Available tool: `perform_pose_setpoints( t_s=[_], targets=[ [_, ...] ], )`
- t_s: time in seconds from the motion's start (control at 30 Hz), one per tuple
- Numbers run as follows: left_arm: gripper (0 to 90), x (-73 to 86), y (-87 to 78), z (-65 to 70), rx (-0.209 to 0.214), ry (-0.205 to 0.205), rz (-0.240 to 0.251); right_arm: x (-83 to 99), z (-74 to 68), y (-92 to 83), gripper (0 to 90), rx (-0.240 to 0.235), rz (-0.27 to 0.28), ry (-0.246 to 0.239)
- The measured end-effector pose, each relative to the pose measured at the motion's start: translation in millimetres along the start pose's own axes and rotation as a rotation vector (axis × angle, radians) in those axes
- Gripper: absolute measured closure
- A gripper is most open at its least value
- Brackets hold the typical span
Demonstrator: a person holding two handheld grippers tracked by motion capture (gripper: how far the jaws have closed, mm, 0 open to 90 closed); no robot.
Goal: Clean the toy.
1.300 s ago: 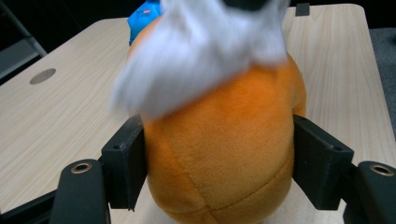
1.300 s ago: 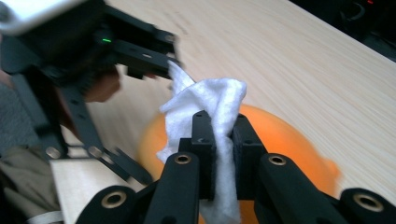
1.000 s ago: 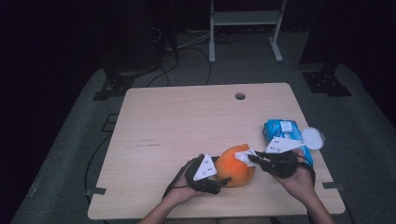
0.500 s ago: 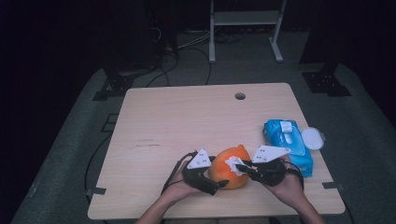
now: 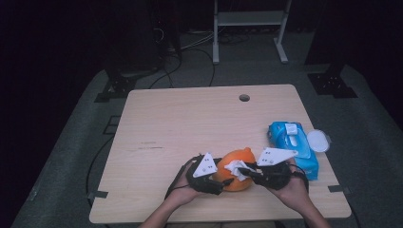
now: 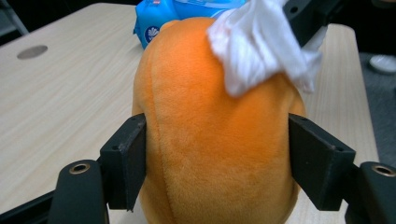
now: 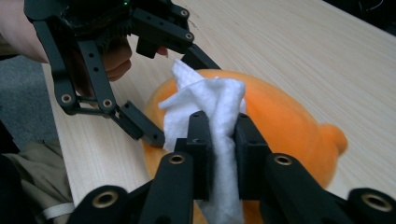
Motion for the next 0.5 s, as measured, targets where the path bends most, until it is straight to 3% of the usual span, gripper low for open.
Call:
perform_pose_setpoints(
  t_s=[0.13,0.23,0.27,0.3,0.33,0.43,0.5],
  targets=[
    [27.8,-0.8,0.3,3.0,-0.013,0.032,-0.009,-2.7,-6.1,0.7,68.7,-0.003,0.009,-0.038],
    [28.3,-3.7,2.5,11.1,-0.024,0.111,-0.026,-5.4,-11.7,0.6,65.8,-0.006,0.018,-0.062],
    [28.5,-5.0,4.5,16.0,-0.029,0.156,-0.041,-6.5,-15.9,2.7,63.1,-0.002,0.028,-0.084],
    [28.5,-5.0,4.5,16.0,-0.029,0.156,-0.041,-6.5,-15.9,2.7,63.1,-0.002,0.028,-0.084],
    [28.5,-3.7,5.4,17.8,-0.033,0.176,-0.057,-5.7,-19.6,6.6,62.6,0.014,0.028,-0.114],
    [28.5,-1.7,5.0,16.7,-0.032,0.172,-0.06,-3.5,-21.8,10.6,64.2,0.035,0.021,-0.139],
    [28.5,-0.9,5.3,16.5,-0.033,0.173,-0.064,-2.0,-21.0,13.5,71.2,0.06,0.014,-0.149]
  ],
)
Point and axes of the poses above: each handheld gripper's, and its own axes: y roughly forward along the jaws, x roughly out of its underside, z roughly to its right, the point moved 10 cm from there along y, roughly forward along the jaws, and after that the axes turned 6 degrees about x, right-handed, at the moved point
